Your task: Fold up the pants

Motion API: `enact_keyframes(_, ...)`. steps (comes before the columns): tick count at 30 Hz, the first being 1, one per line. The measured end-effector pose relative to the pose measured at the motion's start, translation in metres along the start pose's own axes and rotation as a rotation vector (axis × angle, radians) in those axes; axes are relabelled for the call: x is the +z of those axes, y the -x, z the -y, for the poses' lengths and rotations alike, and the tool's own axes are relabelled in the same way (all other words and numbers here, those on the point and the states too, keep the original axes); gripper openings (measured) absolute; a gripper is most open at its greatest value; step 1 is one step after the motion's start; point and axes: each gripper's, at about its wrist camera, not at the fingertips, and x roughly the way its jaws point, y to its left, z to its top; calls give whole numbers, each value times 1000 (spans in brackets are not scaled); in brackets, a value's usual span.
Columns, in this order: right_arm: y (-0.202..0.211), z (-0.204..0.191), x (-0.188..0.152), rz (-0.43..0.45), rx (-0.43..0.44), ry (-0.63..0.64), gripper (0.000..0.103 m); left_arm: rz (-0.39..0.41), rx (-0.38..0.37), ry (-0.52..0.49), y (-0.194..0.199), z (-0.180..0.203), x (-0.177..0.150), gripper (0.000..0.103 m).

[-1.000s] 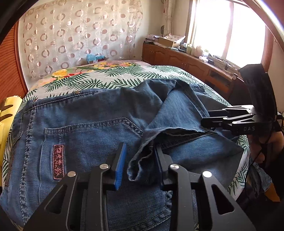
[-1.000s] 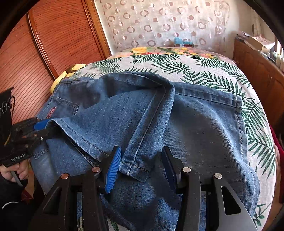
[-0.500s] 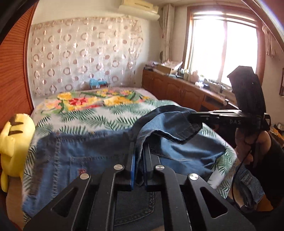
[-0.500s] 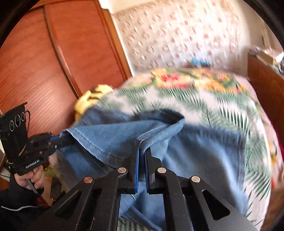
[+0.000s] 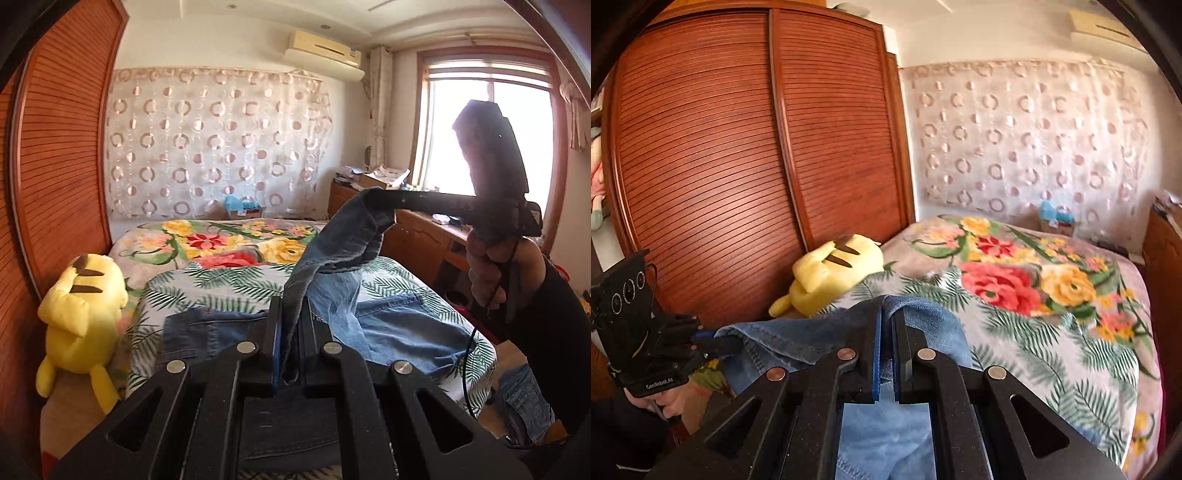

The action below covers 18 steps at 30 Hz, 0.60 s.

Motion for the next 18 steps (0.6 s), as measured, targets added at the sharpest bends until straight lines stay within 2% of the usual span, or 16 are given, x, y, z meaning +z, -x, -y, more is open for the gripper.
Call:
enact_keyframes(4, -34, -12, 12, -9, 28, 38, 4, -12, 36, 39, 8, -21, -16, 8)
enact_keyframes(12, -122, -18, 27, -84, 70, 96, 4, -77, 82, 107, 4, -52, -51, 8)
enact_keyframes(18, -161, -29, 41, -157, 103, 95, 4, -139, 109, 144, -6, -70, -74, 8)
